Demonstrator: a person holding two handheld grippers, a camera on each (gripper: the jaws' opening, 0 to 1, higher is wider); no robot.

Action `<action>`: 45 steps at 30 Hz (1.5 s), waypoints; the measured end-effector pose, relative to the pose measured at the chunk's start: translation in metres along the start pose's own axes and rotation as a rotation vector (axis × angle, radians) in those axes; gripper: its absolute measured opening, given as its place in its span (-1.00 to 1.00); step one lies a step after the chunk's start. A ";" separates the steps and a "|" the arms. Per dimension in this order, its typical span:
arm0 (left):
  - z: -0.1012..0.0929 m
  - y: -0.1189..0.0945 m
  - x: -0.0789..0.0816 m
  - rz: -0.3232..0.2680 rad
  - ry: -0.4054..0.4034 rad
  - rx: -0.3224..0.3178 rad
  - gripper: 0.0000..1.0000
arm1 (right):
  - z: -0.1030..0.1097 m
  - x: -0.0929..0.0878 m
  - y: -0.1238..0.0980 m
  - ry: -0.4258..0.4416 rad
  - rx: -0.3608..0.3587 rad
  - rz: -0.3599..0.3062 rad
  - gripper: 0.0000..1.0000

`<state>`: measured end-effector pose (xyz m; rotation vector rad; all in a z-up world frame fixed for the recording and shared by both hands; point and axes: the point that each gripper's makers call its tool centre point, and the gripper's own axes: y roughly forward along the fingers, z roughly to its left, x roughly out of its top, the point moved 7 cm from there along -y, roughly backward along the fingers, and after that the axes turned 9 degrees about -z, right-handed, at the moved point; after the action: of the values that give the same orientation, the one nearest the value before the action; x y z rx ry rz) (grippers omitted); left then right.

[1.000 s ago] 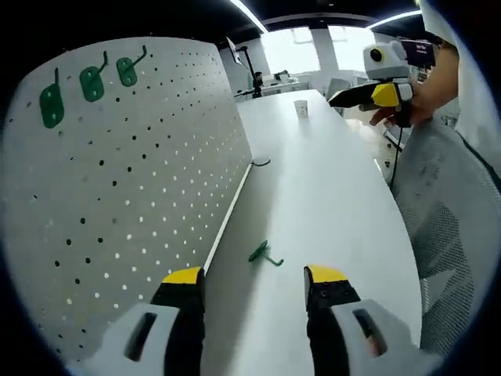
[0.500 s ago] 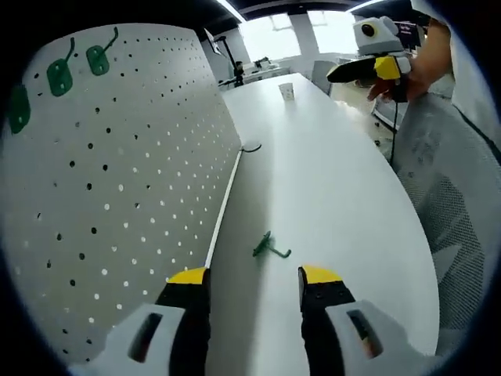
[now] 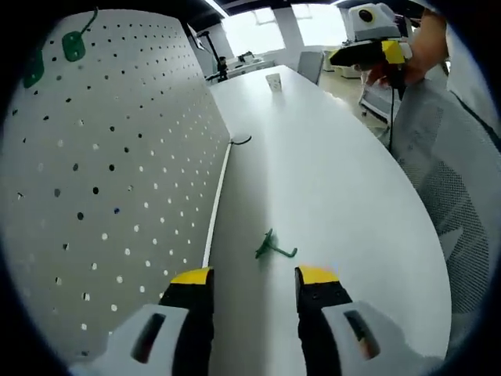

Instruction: Insert the hook assembly into the mounting plate slot until the hook locks in place.

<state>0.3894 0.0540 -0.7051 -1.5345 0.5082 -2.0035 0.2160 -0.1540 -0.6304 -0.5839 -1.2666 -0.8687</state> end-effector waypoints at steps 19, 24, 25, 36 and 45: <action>0.006 0.044 -0.004 0.046 0.105 -0.129 -0.40 | -0.003 -0.001 -0.002 0.015 -0.017 0.000 -0.26; 0.008 0.052 -0.005 0.053 0.118 -0.148 -0.48 | -0.004 -0.001 -0.002 0.018 -0.018 0.003 -0.26; 0.008 0.053 -0.005 0.054 0.116 -0.153 -0.49 | -0.004 -0.001 -0.002 0.018 -0.018 0.003 -0.26; 0.006 0.067 -0.011 0.079 0.089 -0.212 -0.74 | -0.007 0.000 -0.004 0.022 -0.030 0.001 -0.27; 0.005 0.075 -0.015 0.082 0.081 -0.227 -0.76 | -0.008 0.000 -0.004 0.028 -0.036 -0.001 -0.28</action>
<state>0.4125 0.0064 -0.7602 -1.5401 0.8420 -2.0060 0.2170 -0.1625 -0.6323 -0.5980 -1.2285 -0.8998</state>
